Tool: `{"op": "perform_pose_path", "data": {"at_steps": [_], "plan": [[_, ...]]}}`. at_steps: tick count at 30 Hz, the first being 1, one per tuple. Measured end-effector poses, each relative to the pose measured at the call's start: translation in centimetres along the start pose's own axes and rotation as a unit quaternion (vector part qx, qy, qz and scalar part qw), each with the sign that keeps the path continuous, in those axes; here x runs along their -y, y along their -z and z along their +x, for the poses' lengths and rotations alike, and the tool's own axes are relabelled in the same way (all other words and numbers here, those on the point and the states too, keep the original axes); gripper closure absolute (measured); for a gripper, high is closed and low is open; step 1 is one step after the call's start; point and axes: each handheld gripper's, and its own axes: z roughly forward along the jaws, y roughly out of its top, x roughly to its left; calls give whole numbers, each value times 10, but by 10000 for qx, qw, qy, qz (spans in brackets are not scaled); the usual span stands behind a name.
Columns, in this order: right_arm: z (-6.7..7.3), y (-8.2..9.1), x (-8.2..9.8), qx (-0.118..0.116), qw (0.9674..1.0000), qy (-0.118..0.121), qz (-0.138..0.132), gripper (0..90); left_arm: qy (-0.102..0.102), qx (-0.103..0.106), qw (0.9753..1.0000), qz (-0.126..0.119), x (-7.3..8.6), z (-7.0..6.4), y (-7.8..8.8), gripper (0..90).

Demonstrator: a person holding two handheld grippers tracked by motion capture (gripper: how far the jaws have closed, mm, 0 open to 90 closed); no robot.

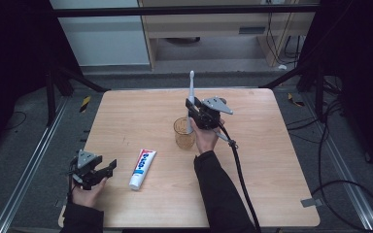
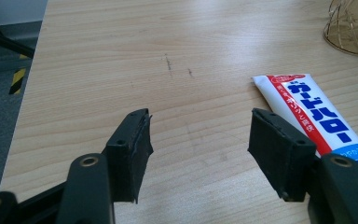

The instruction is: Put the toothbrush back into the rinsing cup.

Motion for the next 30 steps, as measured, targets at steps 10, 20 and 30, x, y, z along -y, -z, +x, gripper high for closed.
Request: {"op": "perform_pose_path", "data": {"at_steps": [10, 20, 30], "plan": [[-1, 0, 7, 36, 9998, 30, 171, 675, -14, 2, 10000, 16, 0, 0, 0, 380], [3, -2, 13, 24, 9988, 165, 467, 674, -15, 7, 10000, 19, 0, 0, 0, 380], [2, 0, 15, -2, 9965, 293, 780, 674, -18, 21, 10000, 25, 0, -1, -1, 380]]}}
